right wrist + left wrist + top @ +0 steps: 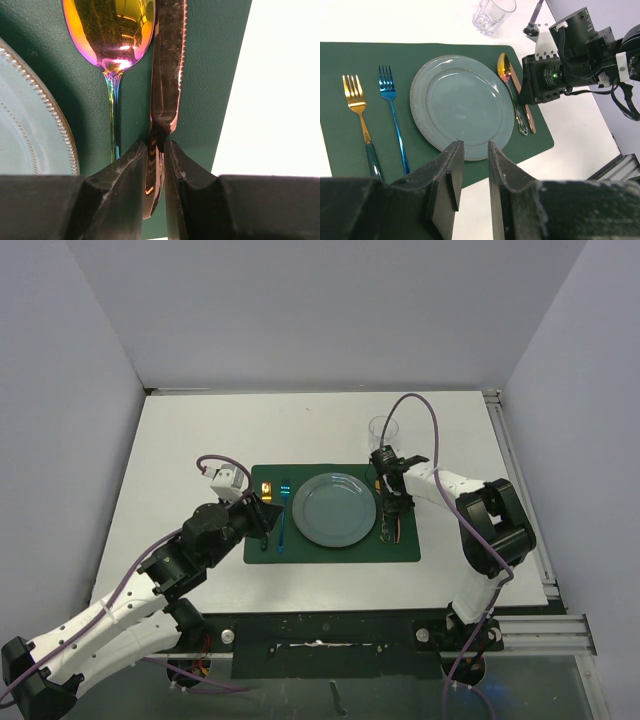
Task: Set the dinner table for one person
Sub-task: Place the knife on the napkin.
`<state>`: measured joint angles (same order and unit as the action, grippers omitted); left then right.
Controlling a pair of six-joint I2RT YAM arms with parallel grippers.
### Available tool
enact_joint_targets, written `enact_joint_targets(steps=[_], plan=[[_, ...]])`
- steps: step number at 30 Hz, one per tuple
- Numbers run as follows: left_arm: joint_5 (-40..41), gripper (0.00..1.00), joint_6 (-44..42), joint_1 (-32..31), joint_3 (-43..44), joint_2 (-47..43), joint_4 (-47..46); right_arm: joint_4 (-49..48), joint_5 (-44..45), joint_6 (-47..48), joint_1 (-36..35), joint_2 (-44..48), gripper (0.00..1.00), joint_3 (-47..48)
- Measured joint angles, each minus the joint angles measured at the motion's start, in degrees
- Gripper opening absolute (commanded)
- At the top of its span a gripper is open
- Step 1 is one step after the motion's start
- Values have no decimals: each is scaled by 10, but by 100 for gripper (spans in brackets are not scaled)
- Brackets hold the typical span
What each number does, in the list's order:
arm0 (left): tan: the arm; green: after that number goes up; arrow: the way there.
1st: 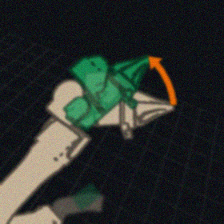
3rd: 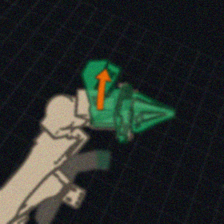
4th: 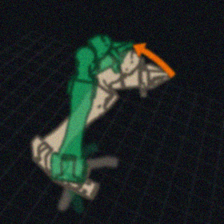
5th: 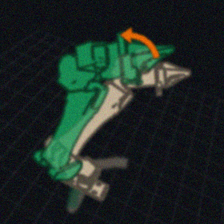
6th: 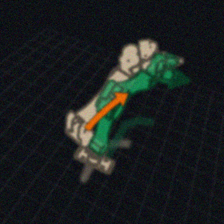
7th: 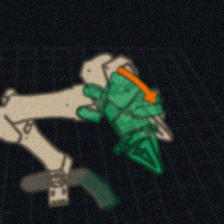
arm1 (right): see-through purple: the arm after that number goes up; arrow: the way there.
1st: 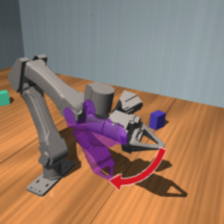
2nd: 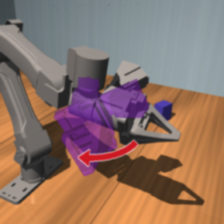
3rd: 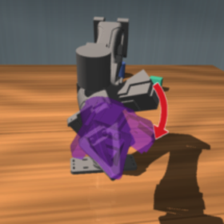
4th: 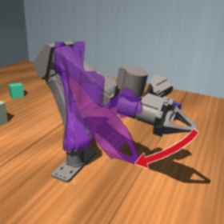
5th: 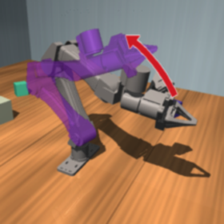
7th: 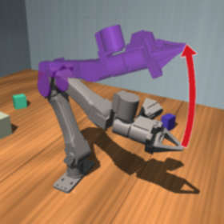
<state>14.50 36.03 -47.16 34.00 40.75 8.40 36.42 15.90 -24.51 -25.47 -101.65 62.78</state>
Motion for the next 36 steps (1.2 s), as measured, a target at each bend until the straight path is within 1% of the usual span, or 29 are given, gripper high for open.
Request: enact_joint_targets(steps=[2,14,22,36], plan=[[0,23,1,0,0,0,0,0,0,0,0,0,24,0],[-10,23,10,0,0,4,-1,-19,-4,0,3,7,25,-15],[-19,23,26,0,0,7,-13,-27,-7,0,4,11,20,-21],[-28,24,38,0,-5,1,-22,-14,-3,-7,4,8,19,-15]])
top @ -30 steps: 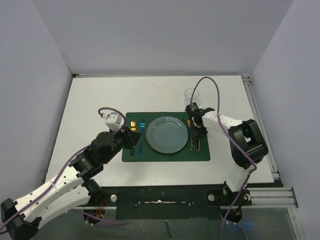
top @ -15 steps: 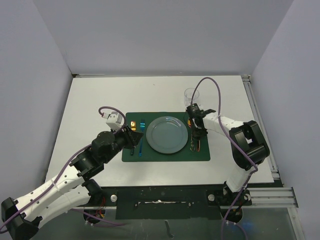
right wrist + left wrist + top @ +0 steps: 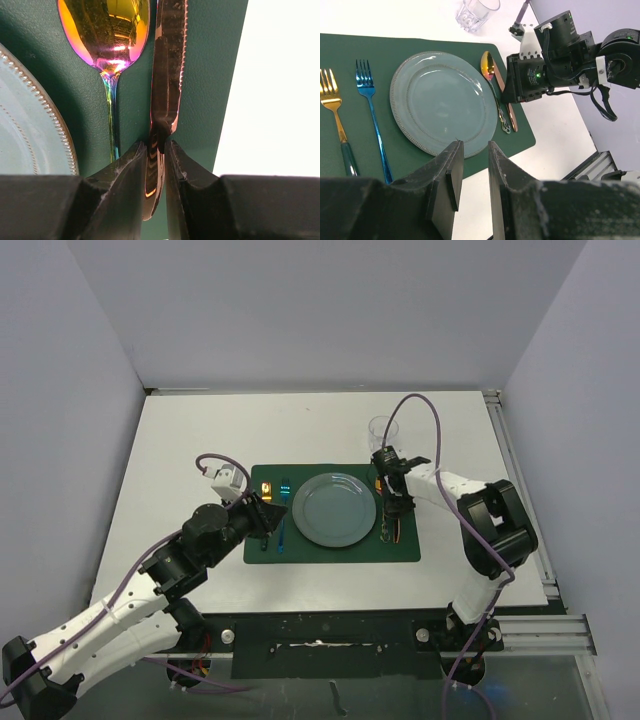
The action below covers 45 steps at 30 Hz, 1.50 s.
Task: Set the dinner table for one person
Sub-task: Place the knife on the napkin.
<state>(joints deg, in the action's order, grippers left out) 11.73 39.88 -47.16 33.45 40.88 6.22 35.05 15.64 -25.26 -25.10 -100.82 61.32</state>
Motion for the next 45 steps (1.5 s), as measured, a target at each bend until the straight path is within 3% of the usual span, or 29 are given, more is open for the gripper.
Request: enact_joint_targets(steps=[24,36,45], plan=[[0,24,0,0,-4,-7,0,23,5,-13,0,-11,18,17],[0,24,4,0,-11,-9,-5,31,12,-9,3,-9,36,18],[-2,24,10,0,-11,-6,-14,110,28,10,25,17,37,23]])
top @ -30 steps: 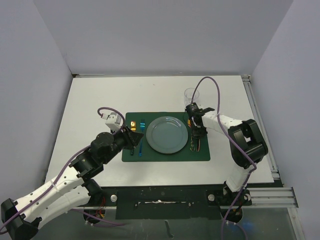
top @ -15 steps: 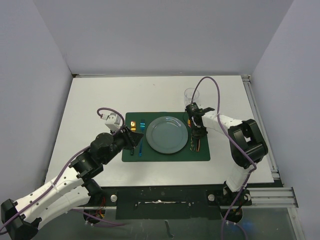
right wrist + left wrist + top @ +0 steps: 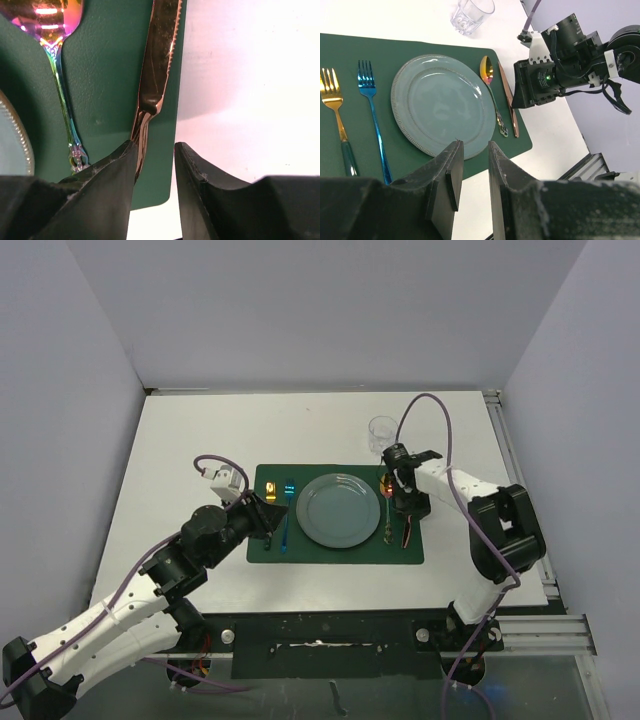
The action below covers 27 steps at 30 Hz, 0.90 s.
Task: Set the dinner table for one person
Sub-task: Place the knife on the napkin.
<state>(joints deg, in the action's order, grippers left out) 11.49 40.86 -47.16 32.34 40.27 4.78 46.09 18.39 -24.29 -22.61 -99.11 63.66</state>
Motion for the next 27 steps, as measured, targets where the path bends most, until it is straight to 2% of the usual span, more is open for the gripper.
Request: enact_joint_targets(steps=[11,19,27], plan=[[-4,24,6,0,0,0,-12,0,-42,-6,0,48,37,-20],[-8,24,7,0,-2,-1,-12,-23,-56,-36,-3,49,37,-64],[-8,24,7,0,-2,-13,-12,-54,-50,-71,-2,48,36,-69]])
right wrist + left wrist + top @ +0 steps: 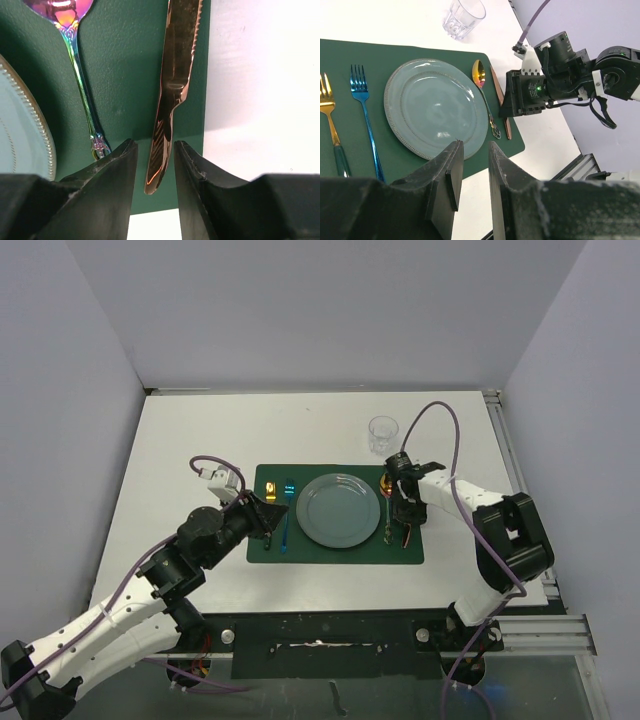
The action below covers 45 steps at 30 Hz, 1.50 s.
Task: Set the dinner table for one person
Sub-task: Place the knife on the napkin.
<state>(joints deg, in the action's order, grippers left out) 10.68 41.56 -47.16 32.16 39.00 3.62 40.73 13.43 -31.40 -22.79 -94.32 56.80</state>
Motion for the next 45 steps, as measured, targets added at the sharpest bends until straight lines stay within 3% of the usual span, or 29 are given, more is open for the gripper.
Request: enact_joint_targets(steps=[8,13,45], plan=[[0,24,0,0,0,-2,0,-11,11,-8,7,-19,31,1],[0,24,0,0,0,-2,0,-21,-9,-9,15,-18,0,-2],[-13,24,13,0,-8,27,-18,-6,17,86,37,31,0,-8]])
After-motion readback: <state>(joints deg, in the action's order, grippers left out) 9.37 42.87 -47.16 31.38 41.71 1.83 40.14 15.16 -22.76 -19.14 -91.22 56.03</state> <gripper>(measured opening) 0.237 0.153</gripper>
